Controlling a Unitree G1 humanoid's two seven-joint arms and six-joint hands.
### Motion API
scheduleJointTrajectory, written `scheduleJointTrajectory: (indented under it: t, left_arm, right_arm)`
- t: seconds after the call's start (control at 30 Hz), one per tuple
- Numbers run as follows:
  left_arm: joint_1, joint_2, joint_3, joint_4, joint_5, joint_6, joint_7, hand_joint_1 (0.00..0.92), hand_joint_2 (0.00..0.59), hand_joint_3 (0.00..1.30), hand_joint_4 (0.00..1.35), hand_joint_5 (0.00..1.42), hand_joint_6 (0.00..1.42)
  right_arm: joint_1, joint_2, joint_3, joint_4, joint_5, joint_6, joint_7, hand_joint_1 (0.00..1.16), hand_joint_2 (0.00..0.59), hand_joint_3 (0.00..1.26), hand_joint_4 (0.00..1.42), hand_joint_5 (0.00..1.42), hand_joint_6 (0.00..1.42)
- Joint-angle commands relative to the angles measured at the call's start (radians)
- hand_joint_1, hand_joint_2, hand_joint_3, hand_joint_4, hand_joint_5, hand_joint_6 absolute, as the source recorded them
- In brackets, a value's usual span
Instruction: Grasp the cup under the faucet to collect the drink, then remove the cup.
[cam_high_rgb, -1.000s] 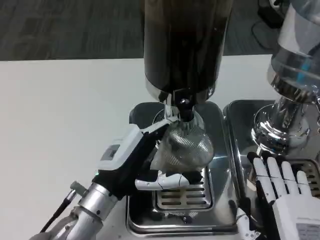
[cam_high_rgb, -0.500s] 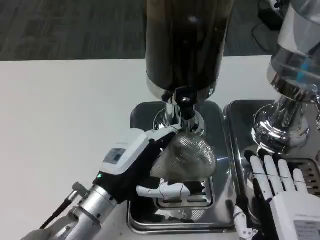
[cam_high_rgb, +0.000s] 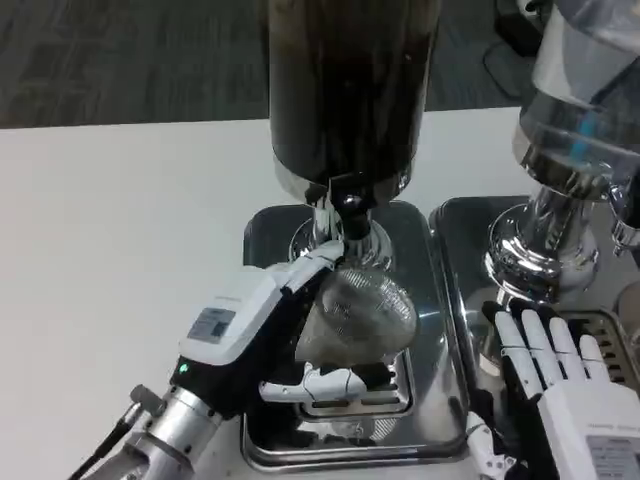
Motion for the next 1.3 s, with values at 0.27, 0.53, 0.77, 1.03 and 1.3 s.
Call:
scheduleJointTrajectory:
  t: [0.27, 0.53, 0.77, 1.03, 1.3]
  left_arm:
    - [0.093, 0.065, 0.077, -0.094, -0.031, 0.117, -0.038, 0.162, 0.067, 0.14, 0.11, 0.37, 0.21]
    - [0.129, 0.08, 0.106, -0.162, -0.049, 0.151, -0.077, 0.135, 0.061, 0.1, 0.07, 0.35, 0.21]
    - [0.157, 0.101, 0.142, -0.23, -0.067, 0.135, -0.087, 0.104, 0.049, 0.1, 0.06, 0.35, 0.21]
    - [0.242, 0.148, 0.253, -0.324, -0.154, 0.119, -0.125, 0.031, 0.011, 0.07, 0.02, 0.31, 0.17]
    - [0.253, 0.165, 0.317, -0.358, -0.223, 0.01, -0.167, 0.0, 0.017, 0.07, 0.02, 0.28, 0.13]
  right_arm:
    - [-0.003, -0.016, -0.015, -0.007, 0.023, -0.022, 0.018, 0.07, 0.517, 0.04, 0.0, 0.0, 0.0]
    - [-0.011, -0.012, -0.018, 0.001, 0.028, -0.029, 0.021, 0.07, 0.517, 0.04, 0.0, 0.0, 0.0]
    - [-0.018, -0.012, -0.016, 0.007, 0.028, -0.03, 0.017, 0.07, 0.517, 0.04, 0.0, 0.0, 0.0]
    - [-0.04, -0.025, -0.021, 0.021, 0.038, -0.046, 0.028, 0.07, 0.517, 0.04, 0.0, 0.0, 0.0]
    - [-0.051, -0.031, -0.025, 0.035, 0.045, -0.054, 0.022, 0.07, 0.517, 0.04, 0.0, 0.0, 0.0]
